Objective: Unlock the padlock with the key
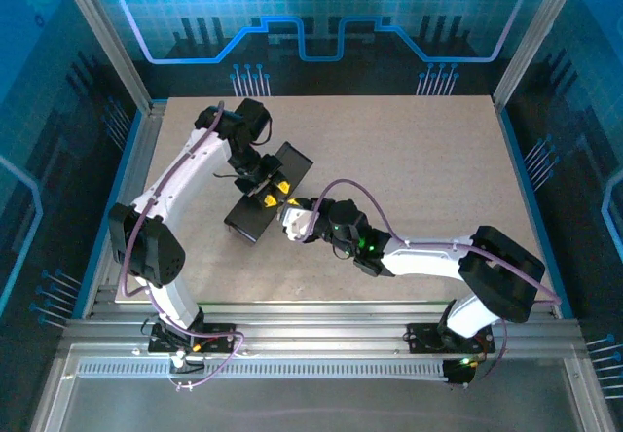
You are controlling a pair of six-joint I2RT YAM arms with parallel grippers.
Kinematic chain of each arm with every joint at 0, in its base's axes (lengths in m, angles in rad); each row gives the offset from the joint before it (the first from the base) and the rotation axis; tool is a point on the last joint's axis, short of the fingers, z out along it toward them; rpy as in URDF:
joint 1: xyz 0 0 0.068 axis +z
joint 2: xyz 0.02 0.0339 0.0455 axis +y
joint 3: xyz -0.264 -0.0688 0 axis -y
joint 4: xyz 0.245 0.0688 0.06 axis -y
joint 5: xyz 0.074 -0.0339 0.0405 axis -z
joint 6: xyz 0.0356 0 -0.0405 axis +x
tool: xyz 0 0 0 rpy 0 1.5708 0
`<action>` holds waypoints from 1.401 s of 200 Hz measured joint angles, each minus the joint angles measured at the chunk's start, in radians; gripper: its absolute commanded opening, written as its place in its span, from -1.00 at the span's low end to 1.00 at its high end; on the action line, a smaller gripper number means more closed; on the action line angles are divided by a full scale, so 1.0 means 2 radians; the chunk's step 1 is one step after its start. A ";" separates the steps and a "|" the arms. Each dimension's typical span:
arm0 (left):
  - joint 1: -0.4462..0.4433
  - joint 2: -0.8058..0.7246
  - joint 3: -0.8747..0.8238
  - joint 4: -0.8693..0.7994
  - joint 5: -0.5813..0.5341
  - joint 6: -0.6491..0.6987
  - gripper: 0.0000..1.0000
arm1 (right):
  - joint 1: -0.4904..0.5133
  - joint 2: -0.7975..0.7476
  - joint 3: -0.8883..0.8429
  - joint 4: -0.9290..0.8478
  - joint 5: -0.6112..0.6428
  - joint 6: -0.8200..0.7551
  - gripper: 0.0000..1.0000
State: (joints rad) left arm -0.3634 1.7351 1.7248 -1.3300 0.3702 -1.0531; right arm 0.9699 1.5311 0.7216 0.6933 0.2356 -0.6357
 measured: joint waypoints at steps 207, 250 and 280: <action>0.009 -0.021 -0.036 0.061 -0.016 -0.034 -0.88 | 0.003 0.029 0.062 -0.085 0.043 0.324 -0.70; 0.010 -0.021 -0.036 0.064 -0.029 -0.033 -0.88 | 0.003 0.044 0.075 -0.085 0.053 0.270 -0.69; 0.010 -0.021 -0.036 0.064 -0.031 -0.033 -0.88 | 0.006 0.049 0.083 -0.089 0.059 0.237 -0.74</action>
State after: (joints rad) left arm -0.3428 1.6932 1.6520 -1.2015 0.3084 -1.1198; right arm 0.9810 1.6295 0.8867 0.5163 0.3534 -0.1608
